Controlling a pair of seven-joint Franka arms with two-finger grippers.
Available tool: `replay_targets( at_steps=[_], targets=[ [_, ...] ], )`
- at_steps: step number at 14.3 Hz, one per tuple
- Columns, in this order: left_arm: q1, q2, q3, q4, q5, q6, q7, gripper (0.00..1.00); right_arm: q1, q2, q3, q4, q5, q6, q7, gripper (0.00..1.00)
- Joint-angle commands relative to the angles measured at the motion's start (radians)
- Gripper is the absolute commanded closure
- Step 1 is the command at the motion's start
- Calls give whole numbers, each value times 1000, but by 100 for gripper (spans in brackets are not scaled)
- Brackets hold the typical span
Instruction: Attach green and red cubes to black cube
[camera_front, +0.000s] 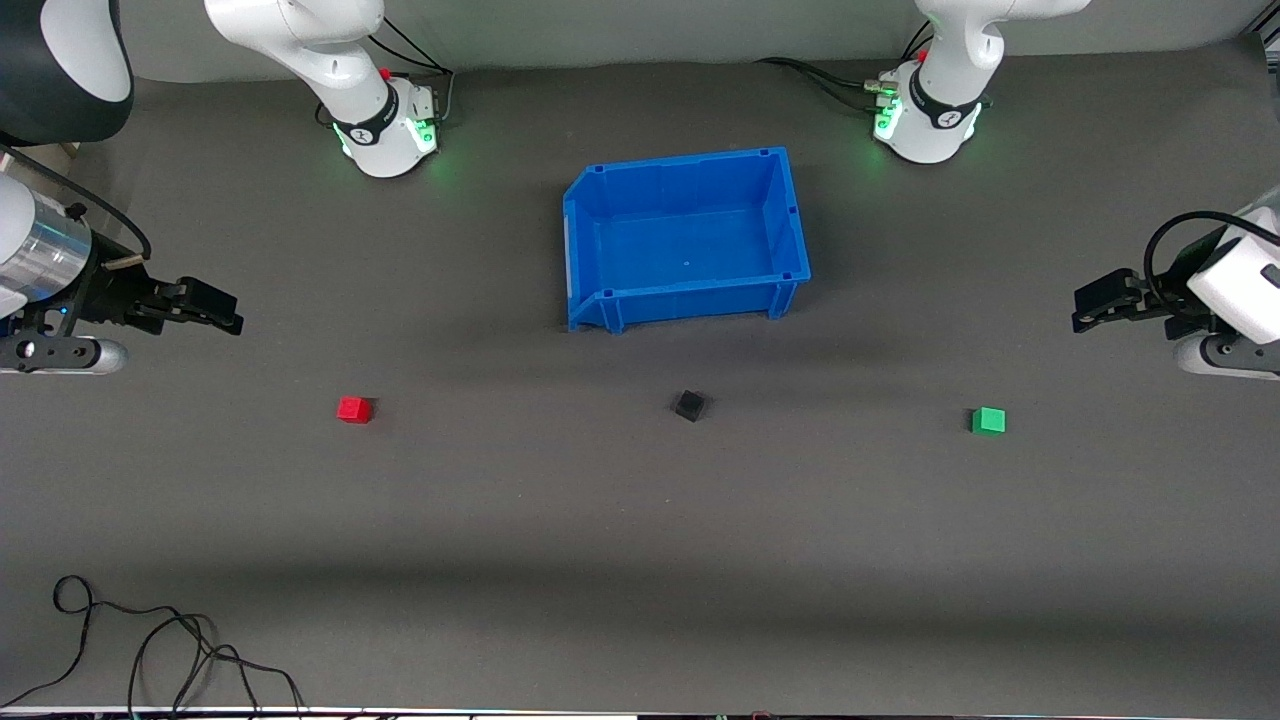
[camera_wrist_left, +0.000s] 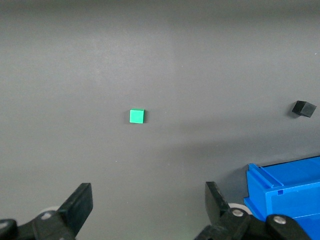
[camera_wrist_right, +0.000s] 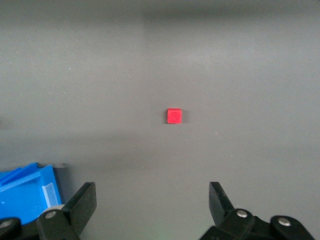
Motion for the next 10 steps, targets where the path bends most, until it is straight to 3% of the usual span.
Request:
replay_targets(
  at_steps=[1, 6, 10],
  targets=[
    [-7, -30, 2, -25, 14, -4, 3, 0, -2, -16, 8, 25, -58, -54, -36, 0],
    [-7, -30, 4, -26, 14, -7, 3, 0, -2, -2, 8, 11, -57, -23, 11, 0],
    [3, -30, 5, -31, 14, -12, -4, 0, -2, -28, 8, -121, -49, 130, 183, 0]
  ],
)
